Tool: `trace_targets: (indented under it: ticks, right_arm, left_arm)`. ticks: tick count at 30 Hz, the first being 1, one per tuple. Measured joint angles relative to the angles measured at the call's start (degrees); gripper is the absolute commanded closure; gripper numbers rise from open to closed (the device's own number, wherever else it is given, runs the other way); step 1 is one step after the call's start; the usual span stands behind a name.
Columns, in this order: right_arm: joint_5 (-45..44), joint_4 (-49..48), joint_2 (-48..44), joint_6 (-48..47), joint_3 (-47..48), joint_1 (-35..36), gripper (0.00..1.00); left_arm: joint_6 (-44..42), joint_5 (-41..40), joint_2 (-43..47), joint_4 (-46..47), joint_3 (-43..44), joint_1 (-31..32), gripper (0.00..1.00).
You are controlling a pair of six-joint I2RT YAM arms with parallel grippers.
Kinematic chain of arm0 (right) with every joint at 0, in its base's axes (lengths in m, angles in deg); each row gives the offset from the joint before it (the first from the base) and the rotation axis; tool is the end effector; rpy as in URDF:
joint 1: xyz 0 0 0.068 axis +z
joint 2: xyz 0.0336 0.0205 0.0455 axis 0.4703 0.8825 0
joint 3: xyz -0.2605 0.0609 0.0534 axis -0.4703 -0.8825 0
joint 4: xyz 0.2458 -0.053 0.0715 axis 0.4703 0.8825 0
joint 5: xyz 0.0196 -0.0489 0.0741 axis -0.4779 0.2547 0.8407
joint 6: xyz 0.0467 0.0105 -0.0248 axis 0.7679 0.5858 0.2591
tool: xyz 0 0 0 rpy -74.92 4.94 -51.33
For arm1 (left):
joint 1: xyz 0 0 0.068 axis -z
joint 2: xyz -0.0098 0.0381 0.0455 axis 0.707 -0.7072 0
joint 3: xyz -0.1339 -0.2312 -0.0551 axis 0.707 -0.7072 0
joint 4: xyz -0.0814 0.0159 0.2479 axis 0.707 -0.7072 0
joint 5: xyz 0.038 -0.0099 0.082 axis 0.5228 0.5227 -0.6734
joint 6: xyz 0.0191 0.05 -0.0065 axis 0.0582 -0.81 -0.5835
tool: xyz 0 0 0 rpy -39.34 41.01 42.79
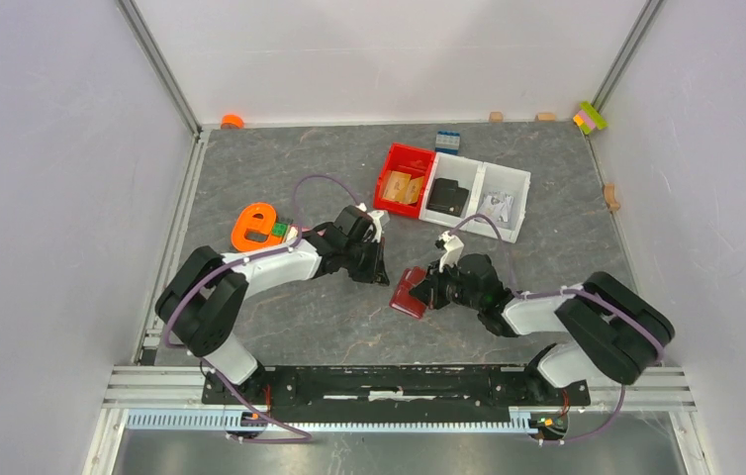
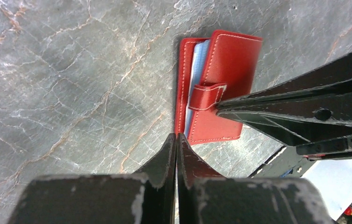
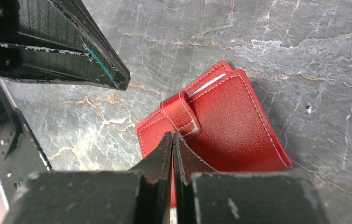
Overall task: Take the credit cards out of the card holder
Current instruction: Close the card holder at the center of the board, then reset both arms
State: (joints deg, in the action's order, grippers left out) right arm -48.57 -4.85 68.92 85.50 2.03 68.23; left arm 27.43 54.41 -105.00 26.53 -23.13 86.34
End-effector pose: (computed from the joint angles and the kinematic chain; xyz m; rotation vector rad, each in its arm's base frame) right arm 0.1725 0.1559 0.1264 -0.3398 2.1937 0.9511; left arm 0.2342 -0.2196 0.1731 0.4007 2.6459 -0.8211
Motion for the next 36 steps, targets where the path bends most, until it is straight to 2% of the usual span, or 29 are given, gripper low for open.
trace_targets:
  ticks: [4,7,9,16,22,26,28,29,30,31,32,33,34,36]
  right_arm:
    - [3.08,-11.28,5.07,2.75,-2.36,-1.7,0.96]
    - [4.7,-14.16,5.95,3.65,-3.32,-2.97,0.95]
    - [5.22,-13.81,5.62,3.54,-3.34,-3.48,0.91]
    - [6.64,-4.74,-1.53,0.13,-0.48,-3.82,0.71]
    - [5.55,2.19,-6.88,-4.11,4.66,-3.87,0.69]
    - [1.44,6.93,-11.3,-6.49,5.27,-3.87,0.66]
    - [-2.89,9.79,-14.8,-7.56,5.22,-3.98,0.64]
    - [-5.64,11.1,-17.14,-8.22,5.09,-4.04,0.63]
    - [-9.27,12.02,-20.0,-9.11,4.72,-4.24,0.59]
    - [-12.72,12.66,-22.69,-9.92,4.28,-4.39,0.53]
    - [-16.83,13.25,-25.46,-11.04,3.74,-4.59,0.39]
    - [-20.17,13.29,-27.52,-12.33,3.17,-4.72,0.24]
    - [-24.59,13.07,-29.81,-14.4,2.25,-4.81,0.13]
    - [-31.74,11.56,-33.0,-17.35,-0.04,-5.01,0.06]
  left_arm:
    - [-0.04,0.04,0.22,0.83,-0.17,-0.02,0.94]
    - [-0.04,0.04,-0.02,0.85,-0.26,-0.02,0.92]
    - [-0.04,0.07,-0.07,1.01,-0.39,-0.02,0.92]
    - [-0.09,0.31,1.01,2.97,-1.92,-0.02,0.88]
    - [-0.09,0.39,3.3,4.79,-3.04,-0.02,0.83]
    - [-0.09,-0.48,6.78,5.68,-4.92,-0.02,0.76]
    - [-0.17,-1.97,9.07,5.9,-5.81,-0.02,0.63]
    - [-0.31,-3.19,10.58,6.03,-6.43,-0.02,0.49]
    - [-0.55,-4.72,12.33,6.16,-7.17,-0.02,0.31]
    - [-1.14,-6.19,14.05,6.19,-7.87,-0.02,0.19]
    - [-1.38,-8.96,16.81,6.64,-9.16,-0.02,0.03]
    - [-1.97,-10.67,19.08,6.88,-10.19,-0.02,0.0]
    - [-2.54,-13.27,21.97,7.39,-11.54,-0.02,0.0]
    - [-3.23,-18.56,28.02,8.74,-14.67,-0.02,0.0]
